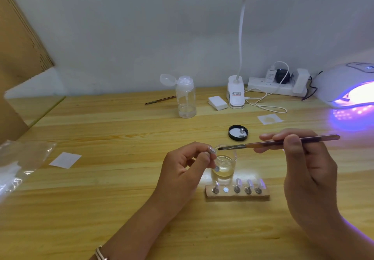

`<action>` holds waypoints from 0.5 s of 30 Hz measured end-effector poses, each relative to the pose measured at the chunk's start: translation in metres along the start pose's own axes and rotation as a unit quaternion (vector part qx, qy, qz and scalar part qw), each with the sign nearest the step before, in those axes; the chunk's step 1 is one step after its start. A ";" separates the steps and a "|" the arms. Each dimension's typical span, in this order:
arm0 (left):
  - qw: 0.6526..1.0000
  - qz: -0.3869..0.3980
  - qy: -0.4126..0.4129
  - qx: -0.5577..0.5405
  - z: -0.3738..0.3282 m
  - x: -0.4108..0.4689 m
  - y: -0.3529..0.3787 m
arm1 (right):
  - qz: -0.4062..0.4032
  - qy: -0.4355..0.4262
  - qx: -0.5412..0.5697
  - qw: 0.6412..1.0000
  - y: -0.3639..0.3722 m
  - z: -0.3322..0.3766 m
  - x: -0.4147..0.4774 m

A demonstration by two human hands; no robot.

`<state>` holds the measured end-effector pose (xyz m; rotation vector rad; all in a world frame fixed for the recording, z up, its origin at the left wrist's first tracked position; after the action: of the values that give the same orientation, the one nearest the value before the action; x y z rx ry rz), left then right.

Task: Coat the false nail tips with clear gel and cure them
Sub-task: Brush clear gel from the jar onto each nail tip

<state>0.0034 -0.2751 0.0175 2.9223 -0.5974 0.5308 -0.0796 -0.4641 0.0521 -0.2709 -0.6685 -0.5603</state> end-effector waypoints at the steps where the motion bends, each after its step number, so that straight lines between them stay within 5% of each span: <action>1: 1.000 0.003 0.001 0.000 -0.001 0.000 0.001 | -0.002 0.001 0.003 1.000 -0.001 0.000 0.000; 15: 1.000 0.005 -0.003 -0.001 -0.001 -0.001 0.002 | 0.014 -0.019 0.006 1.000 0.002 0.003 -0.001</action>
<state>0.0012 -0.2759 0.0180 2.9221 -0.6138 0.5227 -0.0805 -0.4609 0.0536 -0.2796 -0.7037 -0.5241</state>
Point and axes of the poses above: each hand's wrist, its own x-axis towards the middle knuckle, its own y-axis out of the palm, z = x × y, the point moved 9 cm from there along x, towards the middle knuckle, and after that the axes turned 11 degrees about -x, right-handed, at the moved point
